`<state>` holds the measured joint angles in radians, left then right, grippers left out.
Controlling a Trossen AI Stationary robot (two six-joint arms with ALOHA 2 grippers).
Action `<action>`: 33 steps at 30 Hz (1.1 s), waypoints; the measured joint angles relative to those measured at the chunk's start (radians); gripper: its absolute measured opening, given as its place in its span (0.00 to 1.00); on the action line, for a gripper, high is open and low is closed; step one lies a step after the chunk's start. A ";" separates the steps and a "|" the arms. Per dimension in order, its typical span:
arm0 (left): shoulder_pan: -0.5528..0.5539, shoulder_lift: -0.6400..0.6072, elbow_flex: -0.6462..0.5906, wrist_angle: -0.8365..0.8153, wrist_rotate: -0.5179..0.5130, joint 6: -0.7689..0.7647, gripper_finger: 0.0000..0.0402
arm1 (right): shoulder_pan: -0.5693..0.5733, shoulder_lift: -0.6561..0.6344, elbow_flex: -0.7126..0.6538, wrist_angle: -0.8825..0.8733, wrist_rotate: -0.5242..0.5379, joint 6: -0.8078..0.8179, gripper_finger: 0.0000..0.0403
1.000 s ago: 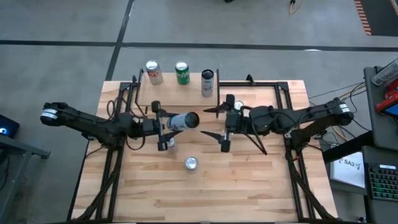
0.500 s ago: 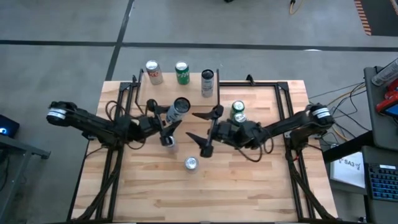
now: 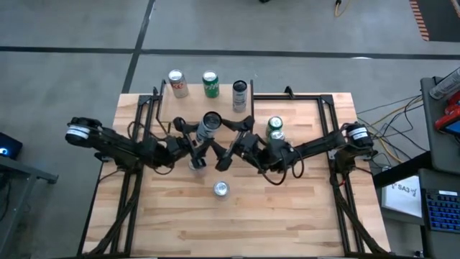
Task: Place canned beverage on shelf
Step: Put the white-blue soda can aligned with the other white-blue soda can on the shelf
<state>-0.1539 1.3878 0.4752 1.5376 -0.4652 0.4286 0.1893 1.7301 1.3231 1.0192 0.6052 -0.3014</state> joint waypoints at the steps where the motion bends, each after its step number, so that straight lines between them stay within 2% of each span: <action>1: 0.000 0.008 0.003 0.004 0.000 0.000 0.61 | -0.002 0.001 0.003 -0.005 -0.001 0.002 0.81; 6: 0.000 0.046 0.025 0.020 0.001 -0.005 0.61 | -0.018 0.002 0.033 -0.067 -0.005 0.014 0.81; 14: 0.000 0.093 0.054 0.022 0.003 -0.022 0.61 | -0.024 0.006 0.035 -0.072 -0.010 0.019 0.81; 17: 0.000 0.095 0.055 0.016 0.002 -0.022 0.63 | -0.025 0.006 0.035 -0.075 -0.010 0.028 0.75; 21: -0.001 0.094 0.055 0.016 0.004 -0.022 0.67 | -0.025 0.006 0.035 -0.079 -0.008 0.028 0.58; 33: -0.025 0.091 0.055 -0.006 0.010 0.007 0.75 | -0.024 -0.008 0.056 -0.182 0.006 0.020 0.58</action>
<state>-0.1790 1.4784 0.5304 1.5311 -0.4553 0.4358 0.1658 1.7219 1.3790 0.8374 0.6117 -0.2814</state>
